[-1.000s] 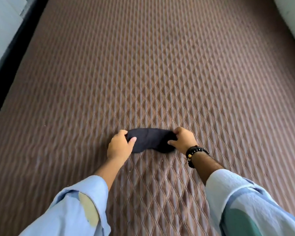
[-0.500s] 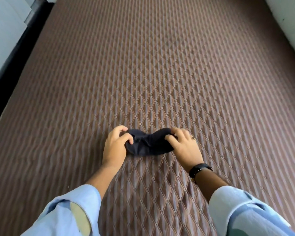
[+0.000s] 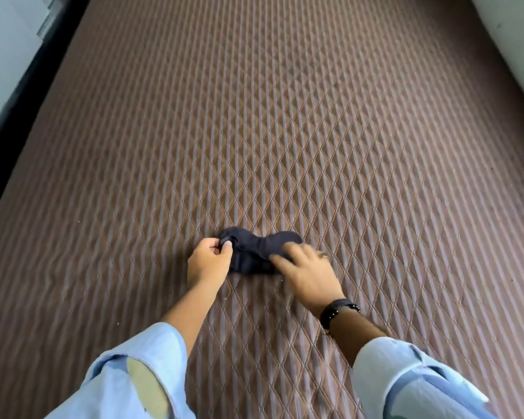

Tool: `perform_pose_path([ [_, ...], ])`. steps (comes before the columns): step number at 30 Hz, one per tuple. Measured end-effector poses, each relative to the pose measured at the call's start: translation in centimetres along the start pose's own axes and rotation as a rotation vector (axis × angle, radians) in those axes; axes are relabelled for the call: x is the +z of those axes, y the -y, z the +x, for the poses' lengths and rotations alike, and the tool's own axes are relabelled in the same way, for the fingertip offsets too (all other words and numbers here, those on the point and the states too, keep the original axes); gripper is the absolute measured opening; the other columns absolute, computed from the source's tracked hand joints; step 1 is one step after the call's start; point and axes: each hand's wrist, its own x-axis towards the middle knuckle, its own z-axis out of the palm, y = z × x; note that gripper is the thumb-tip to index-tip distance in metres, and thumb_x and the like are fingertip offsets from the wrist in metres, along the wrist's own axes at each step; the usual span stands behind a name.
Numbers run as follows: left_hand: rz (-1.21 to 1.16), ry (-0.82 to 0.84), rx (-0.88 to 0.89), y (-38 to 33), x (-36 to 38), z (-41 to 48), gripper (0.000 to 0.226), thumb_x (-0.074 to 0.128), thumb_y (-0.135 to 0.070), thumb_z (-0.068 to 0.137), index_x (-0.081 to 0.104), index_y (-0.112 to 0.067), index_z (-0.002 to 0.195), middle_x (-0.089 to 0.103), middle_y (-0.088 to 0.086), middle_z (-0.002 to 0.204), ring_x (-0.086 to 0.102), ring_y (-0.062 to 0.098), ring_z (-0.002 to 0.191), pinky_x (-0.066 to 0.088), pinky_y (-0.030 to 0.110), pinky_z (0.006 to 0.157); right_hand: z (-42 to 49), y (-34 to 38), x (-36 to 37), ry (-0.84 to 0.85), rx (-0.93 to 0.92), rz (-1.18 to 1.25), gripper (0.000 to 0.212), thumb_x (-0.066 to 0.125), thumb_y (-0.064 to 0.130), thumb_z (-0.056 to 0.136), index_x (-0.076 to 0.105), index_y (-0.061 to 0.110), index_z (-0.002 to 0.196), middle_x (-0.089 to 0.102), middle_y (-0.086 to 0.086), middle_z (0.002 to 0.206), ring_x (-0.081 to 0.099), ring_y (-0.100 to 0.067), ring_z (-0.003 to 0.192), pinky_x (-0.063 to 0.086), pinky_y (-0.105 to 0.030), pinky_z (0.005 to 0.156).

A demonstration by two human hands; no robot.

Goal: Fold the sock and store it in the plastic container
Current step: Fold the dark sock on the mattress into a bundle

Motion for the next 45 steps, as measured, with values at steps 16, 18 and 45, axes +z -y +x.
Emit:
perform_pose_path([
  [16, -0.231, 0.095, 0.135, -2.0, 1.8, -3.7, 0.028, 0.066, -0.030, 0.098, 0.065, -0.017, 0.122, 0.071, 0.002, 0.110, 0.071, 0.029, 0.105, 0.060, 0.049, 0.092, 1.7, 8.0, 2.3, 0.411, 0.404, 0.115, 0.076, 0.037, 0.007, 0.097, -0.002, 0.018, 0.161, 0.071, -0.014, 0.109, 0.070, -0.031, 0.088, 0.048, -0.039, 0.065],
  [18, -0.216, 0.139, 0.218, -2.6, 2.4, -4.2, 0.028, 0.069, -0.029, 0.096, 0.066, -0.018, 0.121, 0.072, -0.002, 0.107, 0.072, 0.024, 0.099, 0.062, 0.045, 0.088, 1.1, 8.3, 2.8, 0.409, 0.456, 0.184, 0.073, 0.039, 0.008, 0.096, 0.006, 0.019, 0.160, 0.072, -0.013, 0.107, 0.072, -0.033, 0.087, 0.053, -0.040, 0.064],
  [45, -0.035, 0.284, 0.354, -3.3, 4.9, -6.0, 0.037, 0.060, -0.011, 0.102, 0.060, -0.018, 0.139, 0.071, -0.002, 0.130, 0.066, 0.002, 0.100, 0.045, 0.009, 0.084, 1.6, -1.5, -0.1, 0.075, 1.074, 1.030, 0.020, 0.069, 0.028, 0.092, 0.066, 0.013, 0.105, 0.070, -0.007, 0.104, 0.070, -0.027, 0.096, 0.060, -0.044, 0.088],
])
